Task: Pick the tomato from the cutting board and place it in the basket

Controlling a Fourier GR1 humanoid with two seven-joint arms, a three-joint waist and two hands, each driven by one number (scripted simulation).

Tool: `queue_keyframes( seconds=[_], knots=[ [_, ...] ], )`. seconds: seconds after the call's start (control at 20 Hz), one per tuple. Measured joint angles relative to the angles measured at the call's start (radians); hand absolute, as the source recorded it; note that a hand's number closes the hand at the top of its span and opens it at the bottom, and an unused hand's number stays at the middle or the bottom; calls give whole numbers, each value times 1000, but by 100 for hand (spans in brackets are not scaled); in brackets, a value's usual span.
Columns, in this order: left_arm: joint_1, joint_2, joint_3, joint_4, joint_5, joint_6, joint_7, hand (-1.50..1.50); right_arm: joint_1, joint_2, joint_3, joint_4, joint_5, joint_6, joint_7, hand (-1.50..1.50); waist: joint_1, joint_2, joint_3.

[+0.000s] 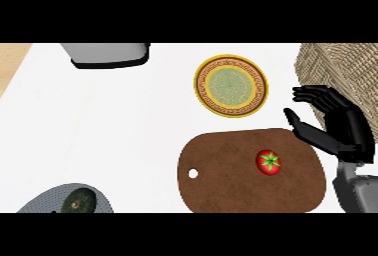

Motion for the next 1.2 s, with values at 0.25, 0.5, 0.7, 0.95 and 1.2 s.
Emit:
queue_keyframes(
  seconds=[0.25, 0.5, 0.7, 0.95, 1.2],
  knots=[
    [4, 18, 10, 3, -16, -12, -31, 0, 21, 0, 53, 22, 180, -133, 3, -150, -15, 3, -15],
    [-157, -11, 50, -113, -7, -2, -109, 0, 35, -68, 72, 39, 389, -264, 105, -150, -51, -2, -21],
    [-282, -33, 76, -160, 0, 15, -123, 0, 39, -164, 97, 35, 567, -290, 273, -150, -59, 3, -24],
    [-387, -49, 82, -164, 0, 24, -110, 0, 44, -258, 174, -18, 680, -139, 540, -150, -46, 7, -26],
    [-493, -62, 80, -130, 7, 21, -72, 0, 26, -288, 251, -173, 675, 66, 830, -150, -33, 9, -20]
  ],
)
